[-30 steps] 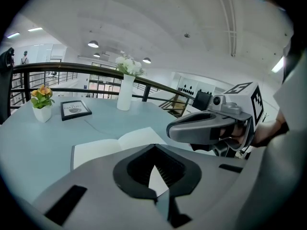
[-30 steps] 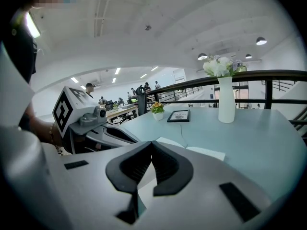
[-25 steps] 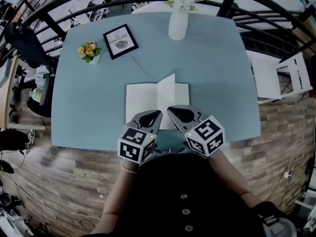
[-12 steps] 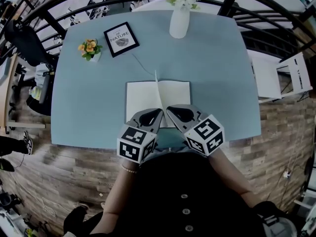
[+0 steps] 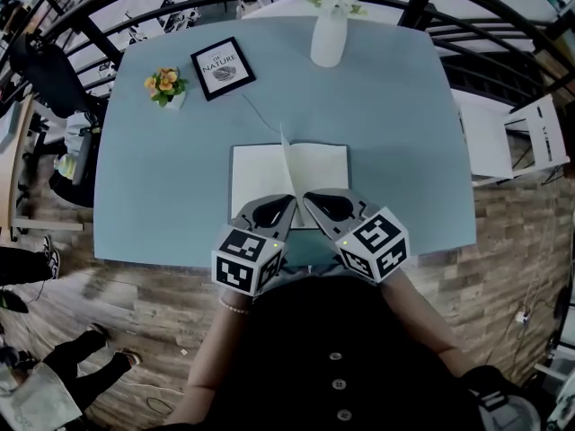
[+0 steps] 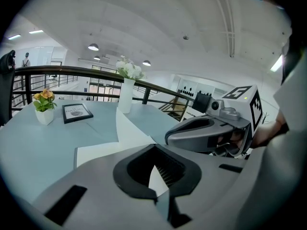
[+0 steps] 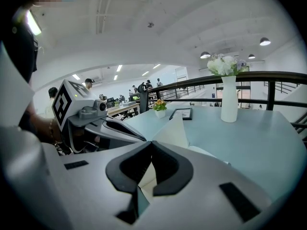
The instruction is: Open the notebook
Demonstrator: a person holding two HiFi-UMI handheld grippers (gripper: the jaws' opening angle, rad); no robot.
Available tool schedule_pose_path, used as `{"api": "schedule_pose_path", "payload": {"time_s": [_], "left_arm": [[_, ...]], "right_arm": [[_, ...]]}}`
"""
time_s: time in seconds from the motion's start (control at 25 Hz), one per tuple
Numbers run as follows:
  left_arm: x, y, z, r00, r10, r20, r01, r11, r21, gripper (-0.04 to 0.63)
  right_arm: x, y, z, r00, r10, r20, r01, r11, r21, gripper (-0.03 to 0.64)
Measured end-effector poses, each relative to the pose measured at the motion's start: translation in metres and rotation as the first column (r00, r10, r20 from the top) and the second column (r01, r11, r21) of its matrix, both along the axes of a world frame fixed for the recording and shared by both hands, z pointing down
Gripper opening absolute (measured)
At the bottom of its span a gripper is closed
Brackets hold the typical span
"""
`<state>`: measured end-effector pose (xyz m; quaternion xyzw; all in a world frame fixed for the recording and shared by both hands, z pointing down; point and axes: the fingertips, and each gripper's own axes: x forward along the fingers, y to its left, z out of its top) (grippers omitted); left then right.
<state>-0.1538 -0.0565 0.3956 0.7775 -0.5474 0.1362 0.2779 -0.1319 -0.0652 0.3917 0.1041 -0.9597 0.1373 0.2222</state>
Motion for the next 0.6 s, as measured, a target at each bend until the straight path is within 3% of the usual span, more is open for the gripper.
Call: {"api": "schedule_pose_path", "payload": {"time_s": [0.6], "left_arm": [[0.0068, 0.0049, -0.004, 1.0, 0.015, 0.005, -0.015, 1.0, 0.004, 0.017]], "right_arm": [[0.0027, 0.0078, -0.0014, 1.0, 0.002, -0.001, -0.002, 1.0, -0.011, 0.005]]}}
